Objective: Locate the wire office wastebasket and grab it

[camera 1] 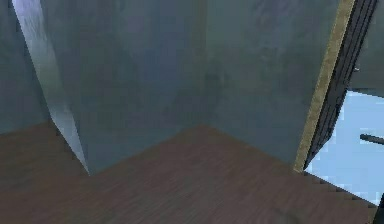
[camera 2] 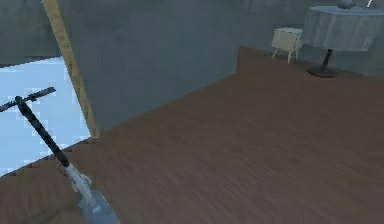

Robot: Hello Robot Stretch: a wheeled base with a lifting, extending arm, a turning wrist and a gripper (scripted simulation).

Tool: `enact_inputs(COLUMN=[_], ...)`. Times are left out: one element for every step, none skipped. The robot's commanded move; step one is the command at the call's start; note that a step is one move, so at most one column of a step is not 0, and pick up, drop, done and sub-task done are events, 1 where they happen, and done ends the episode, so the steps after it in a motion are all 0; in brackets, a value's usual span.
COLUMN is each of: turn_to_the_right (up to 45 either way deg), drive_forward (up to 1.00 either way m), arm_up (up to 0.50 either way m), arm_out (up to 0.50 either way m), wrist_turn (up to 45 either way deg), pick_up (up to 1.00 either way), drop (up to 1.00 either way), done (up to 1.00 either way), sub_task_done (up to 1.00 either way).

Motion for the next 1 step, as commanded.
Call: enact_inputs(turn_to_the_right=[0.0], drive_forward=[0.4], arm_up=[0.0], arm_out=[0.0], wrist_turn=[0.0], pick_up=[0.0], drop=[0.0], done=[0.0], sub_task_done=[0.0])
